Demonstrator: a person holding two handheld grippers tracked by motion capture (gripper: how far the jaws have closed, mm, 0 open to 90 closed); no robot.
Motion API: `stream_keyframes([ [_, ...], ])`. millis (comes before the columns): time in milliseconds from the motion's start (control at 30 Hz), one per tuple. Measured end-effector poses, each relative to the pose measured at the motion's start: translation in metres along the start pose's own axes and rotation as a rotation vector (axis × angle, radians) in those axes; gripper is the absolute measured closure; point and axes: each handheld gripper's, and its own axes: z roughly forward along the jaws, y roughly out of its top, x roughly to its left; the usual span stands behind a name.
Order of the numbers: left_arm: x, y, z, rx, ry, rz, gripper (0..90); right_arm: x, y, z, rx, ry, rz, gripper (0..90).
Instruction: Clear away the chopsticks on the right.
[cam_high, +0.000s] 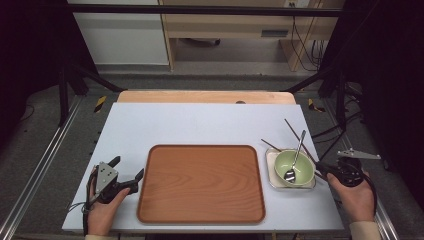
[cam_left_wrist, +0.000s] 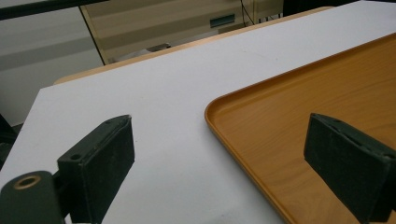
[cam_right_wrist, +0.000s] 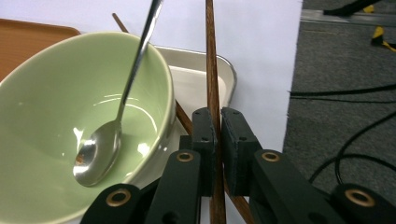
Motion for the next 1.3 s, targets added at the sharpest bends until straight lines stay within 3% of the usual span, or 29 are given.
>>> stream_keyframes([
  [133, -0.002, 0.0, 0.002, 0.003, -0.002, 0.005, 8.3, 0.001, -0.002, -0.001, 0.014, -0.035, -0.021, 84.6],
  [300, -0.001, 0.0, 0.001, 0.002, -0.002, 0.004, 8.2, -0.001, -0.004, -0.004, 0.01, -0.046, -0.046, 84.6],
  [500, 0.001, -0.001, 0.001, -0.001, 0.004, -0.004, 8.2, -0.002, -0.006, -0.009, 0.005, -0.038, -0.037, 84.6],
  [1300, 0.001, -0.001, 0.001, -0.008, 0.005, -0.01, 8.3, 0.006, 0.003, -0.025, -0.06, -0.115, -0.056, 84.7],
])
